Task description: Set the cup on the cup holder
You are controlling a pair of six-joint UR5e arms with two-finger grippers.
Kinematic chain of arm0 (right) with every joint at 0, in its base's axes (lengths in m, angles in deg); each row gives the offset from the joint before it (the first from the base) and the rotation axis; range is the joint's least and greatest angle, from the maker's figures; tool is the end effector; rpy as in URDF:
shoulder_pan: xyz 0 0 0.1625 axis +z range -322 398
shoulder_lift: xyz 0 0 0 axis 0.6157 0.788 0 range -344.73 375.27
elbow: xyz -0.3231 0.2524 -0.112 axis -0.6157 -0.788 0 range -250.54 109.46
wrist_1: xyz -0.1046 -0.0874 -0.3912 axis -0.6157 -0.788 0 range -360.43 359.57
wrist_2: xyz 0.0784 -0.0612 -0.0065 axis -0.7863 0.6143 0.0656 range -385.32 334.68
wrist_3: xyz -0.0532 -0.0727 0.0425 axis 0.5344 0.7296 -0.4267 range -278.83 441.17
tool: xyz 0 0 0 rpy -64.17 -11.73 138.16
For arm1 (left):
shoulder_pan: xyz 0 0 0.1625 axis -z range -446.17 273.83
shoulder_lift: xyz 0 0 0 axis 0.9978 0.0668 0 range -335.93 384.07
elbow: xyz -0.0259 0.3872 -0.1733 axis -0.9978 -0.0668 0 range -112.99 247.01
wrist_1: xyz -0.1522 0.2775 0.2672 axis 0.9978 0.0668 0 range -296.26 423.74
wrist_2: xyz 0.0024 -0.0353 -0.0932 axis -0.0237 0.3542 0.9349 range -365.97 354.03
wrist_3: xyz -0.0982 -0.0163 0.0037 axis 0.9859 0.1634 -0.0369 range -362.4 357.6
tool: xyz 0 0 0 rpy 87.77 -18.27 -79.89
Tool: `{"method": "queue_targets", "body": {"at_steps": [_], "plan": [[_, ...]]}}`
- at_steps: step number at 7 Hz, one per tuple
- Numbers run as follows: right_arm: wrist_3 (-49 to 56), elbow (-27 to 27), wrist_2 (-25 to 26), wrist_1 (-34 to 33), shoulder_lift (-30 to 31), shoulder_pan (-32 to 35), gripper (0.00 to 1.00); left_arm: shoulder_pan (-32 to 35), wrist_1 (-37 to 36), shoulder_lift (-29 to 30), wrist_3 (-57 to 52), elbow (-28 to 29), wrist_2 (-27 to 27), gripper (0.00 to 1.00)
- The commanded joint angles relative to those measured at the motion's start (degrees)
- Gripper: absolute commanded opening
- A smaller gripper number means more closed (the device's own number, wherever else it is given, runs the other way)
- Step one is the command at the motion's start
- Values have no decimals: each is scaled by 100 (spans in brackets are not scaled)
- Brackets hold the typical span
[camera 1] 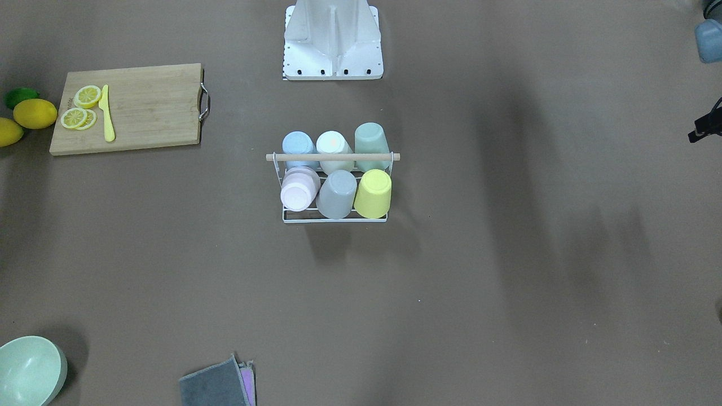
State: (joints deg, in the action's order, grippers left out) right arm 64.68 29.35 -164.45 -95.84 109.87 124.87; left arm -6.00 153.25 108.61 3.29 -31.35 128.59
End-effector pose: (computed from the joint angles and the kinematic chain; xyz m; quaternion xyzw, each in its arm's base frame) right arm 0.0329 -0.4586 0.6153 -0.0718 -0.4095 0.1062 0.9032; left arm 0.0151 -0.4580 0.6324 -0.0319 0.3782 0.0414 0.9243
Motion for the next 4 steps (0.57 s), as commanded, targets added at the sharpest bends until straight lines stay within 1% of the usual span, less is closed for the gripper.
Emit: {"method": "queue_targets", "body": {"at_steps": [1,3,4], "plan": [[-12,-161,106,-30,7,347,99,8,162,-26,20,-34,0,98],[-12,-180,124,-30,24,366,99,8,163,-70,19,-51,0,98],[-3,-171,263,-30,42,375,99,8,163,-96,28,-112,0,98]]}}
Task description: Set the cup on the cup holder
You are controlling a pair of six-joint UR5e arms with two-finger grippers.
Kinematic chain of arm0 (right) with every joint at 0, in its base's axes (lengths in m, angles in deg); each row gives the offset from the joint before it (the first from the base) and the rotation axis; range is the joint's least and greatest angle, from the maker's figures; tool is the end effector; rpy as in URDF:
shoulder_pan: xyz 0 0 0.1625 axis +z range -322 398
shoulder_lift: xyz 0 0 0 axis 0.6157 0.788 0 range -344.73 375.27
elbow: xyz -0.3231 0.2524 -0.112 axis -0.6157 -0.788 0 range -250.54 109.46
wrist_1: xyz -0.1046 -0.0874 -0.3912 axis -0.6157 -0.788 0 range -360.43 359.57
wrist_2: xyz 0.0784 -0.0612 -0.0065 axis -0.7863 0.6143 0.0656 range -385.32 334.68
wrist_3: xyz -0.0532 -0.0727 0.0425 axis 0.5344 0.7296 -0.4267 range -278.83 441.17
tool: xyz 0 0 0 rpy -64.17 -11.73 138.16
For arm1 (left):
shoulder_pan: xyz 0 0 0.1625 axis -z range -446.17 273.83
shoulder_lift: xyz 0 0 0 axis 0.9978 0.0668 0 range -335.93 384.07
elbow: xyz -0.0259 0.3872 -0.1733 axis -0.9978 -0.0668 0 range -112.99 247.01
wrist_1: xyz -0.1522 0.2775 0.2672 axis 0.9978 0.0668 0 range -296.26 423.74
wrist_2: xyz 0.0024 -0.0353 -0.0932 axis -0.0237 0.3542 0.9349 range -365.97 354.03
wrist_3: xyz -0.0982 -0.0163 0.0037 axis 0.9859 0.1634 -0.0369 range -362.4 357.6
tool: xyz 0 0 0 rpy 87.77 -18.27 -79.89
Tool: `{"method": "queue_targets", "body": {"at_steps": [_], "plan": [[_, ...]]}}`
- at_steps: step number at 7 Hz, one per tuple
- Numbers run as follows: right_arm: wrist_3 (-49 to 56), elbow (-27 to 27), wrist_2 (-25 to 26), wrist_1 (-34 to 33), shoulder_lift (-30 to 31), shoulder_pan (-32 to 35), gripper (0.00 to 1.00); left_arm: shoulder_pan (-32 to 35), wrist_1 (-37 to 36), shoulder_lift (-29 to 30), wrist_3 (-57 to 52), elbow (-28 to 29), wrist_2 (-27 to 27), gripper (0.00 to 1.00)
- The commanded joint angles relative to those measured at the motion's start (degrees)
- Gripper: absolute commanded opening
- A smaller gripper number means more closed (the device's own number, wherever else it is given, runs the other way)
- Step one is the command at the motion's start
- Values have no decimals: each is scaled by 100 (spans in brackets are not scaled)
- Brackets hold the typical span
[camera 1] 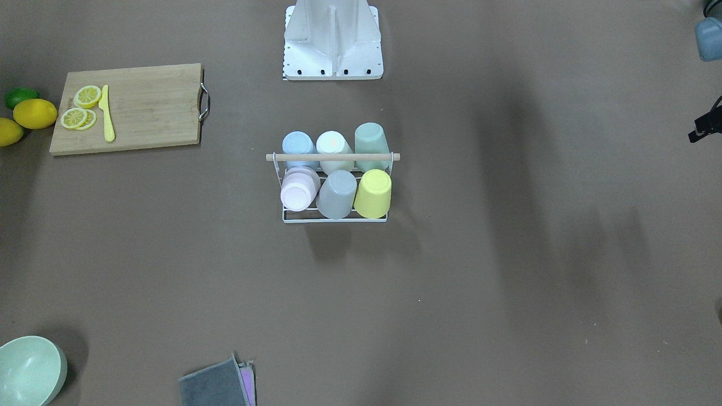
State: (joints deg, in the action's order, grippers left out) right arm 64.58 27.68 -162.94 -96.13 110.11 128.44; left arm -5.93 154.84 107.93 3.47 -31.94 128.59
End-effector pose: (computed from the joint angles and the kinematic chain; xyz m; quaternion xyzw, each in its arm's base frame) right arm 0.0631 -0.4522 0.6339 -0.0751 -0.3971 0.1435 0.9034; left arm 0.0139 -0.4548 0.6298 -0.0202 0.3797 0.0443 0.9238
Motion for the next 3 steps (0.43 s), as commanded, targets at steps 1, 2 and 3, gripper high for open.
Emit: {"method": "queue_targets", "body": {"at_steps": [1,2,3], "plan": [[7,22,148,-1,61,26,99,9,4,-37,11,-89,0,98],[7,22,165,-1,53,27,99,9,4,-46,2,-98,0,98],[7,31,183,-1,62,35,100,18,4,-54,-16,-115,0,98]]}}
